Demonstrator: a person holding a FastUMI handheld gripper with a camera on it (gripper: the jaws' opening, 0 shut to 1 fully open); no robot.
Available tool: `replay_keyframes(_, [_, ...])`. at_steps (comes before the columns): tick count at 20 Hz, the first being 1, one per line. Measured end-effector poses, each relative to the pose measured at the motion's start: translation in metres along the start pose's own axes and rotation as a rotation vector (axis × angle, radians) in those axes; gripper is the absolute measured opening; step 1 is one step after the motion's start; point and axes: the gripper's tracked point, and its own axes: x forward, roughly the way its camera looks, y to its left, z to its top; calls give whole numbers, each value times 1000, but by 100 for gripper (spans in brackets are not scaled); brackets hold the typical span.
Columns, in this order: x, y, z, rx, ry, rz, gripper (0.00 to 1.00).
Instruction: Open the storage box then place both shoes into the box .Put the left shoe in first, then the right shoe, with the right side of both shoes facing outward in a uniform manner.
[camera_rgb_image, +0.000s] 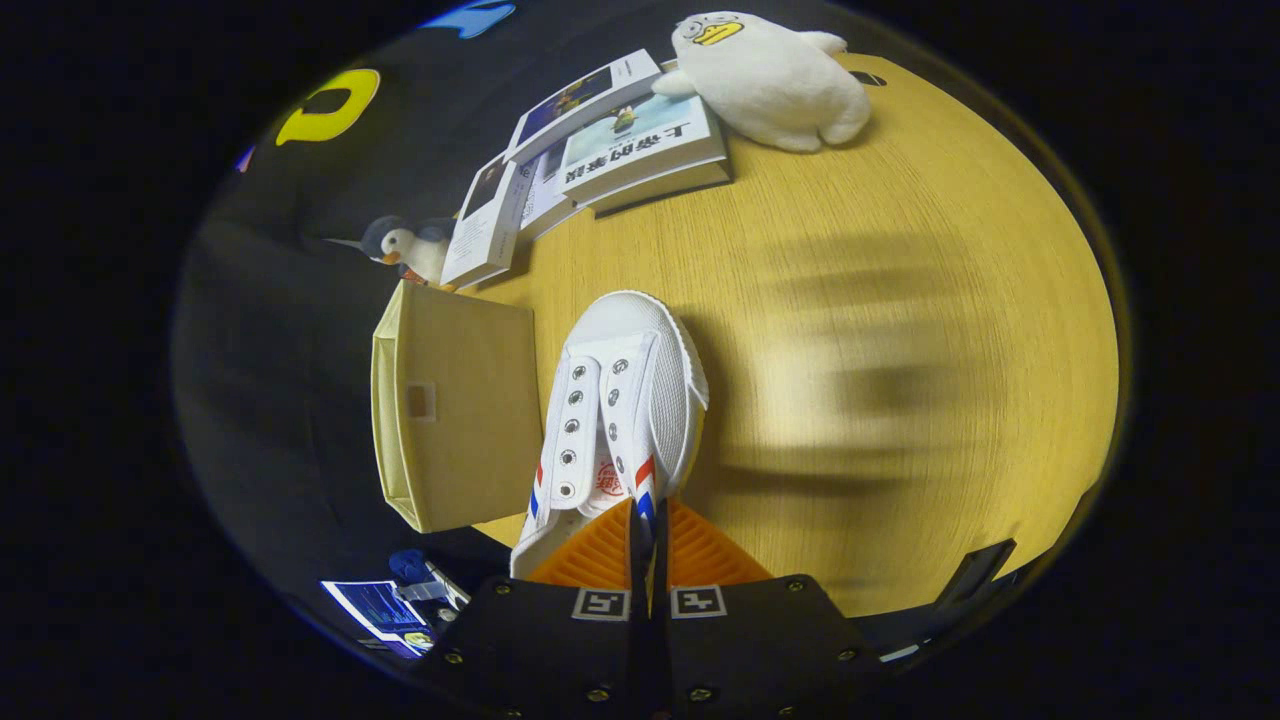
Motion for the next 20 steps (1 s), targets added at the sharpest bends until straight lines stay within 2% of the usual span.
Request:
replay_keyframes(12, [-28,103,36,-142,-62,86,1])
replay_keyframes(20, [-28,159,51,-218,-71,119,0])
